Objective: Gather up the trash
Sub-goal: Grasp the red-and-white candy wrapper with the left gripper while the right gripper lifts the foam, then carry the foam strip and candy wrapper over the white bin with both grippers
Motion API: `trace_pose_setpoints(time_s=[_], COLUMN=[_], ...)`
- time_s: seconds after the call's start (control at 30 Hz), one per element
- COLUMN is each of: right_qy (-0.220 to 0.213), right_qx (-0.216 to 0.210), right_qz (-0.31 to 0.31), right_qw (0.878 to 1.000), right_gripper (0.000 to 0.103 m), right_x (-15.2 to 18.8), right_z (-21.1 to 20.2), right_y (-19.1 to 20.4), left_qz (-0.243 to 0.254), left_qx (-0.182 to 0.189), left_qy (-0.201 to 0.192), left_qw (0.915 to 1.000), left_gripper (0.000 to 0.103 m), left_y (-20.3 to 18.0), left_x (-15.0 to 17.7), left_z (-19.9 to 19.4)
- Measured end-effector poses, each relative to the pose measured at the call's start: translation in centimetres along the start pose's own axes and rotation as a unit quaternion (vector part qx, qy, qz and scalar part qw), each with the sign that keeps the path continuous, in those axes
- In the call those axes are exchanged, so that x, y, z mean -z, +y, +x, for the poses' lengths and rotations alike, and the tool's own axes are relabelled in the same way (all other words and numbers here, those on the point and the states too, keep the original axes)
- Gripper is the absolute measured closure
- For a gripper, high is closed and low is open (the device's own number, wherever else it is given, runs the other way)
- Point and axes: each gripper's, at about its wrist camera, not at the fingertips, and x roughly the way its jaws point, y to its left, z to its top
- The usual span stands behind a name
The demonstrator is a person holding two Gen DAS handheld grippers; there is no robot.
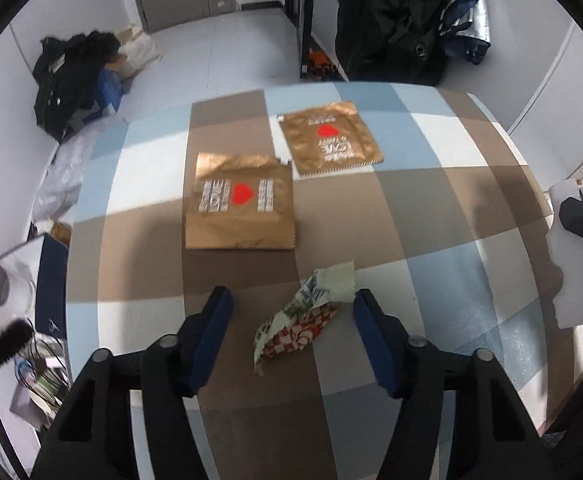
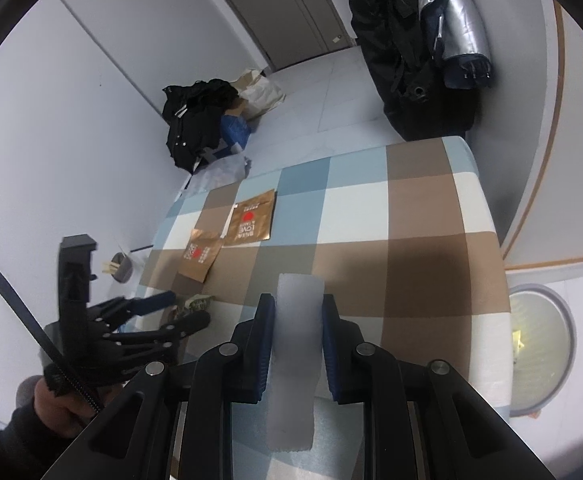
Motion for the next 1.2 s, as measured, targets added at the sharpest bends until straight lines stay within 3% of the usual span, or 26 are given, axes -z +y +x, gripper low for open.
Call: trace_pose_setpoints(time_s=[0.2,0.3,0.83,1.2], right_qy=[0.007,0.01,0.0,-0.026], right_qx=[-0.004,-0.008,-0.042,-0.045], right_qz=[0.003,0.003,-0.004,-0.002], right_qw=[1.0,1.0,0.999,0.999], right_gripper=[0.081,0.081,0.081,0.082], right_x=[0.0,-0.1,0.4,1.5], right_z=[0.0,0.1,-0.6,-2.8], right_y=[-0.1,0.0,1.0,1.5], left_qz=[0.013,0.012,0.002,-0.01], left_qx=[0.008,0.013,0.031,0.028], left_qy=[0.001,0.001,-0.009,-0.062], left_qw=[0.9999,0.9998,0.9995,0.9976], left_gripper=[0.081,0.085,0.087,0.087], left_y=[-0.4,-0.4,-0.4,-0.8], left_x=[-0.5,-0.5,0.1,0.2], left_z=[-0.1,0.0,-1.2,-4.6])
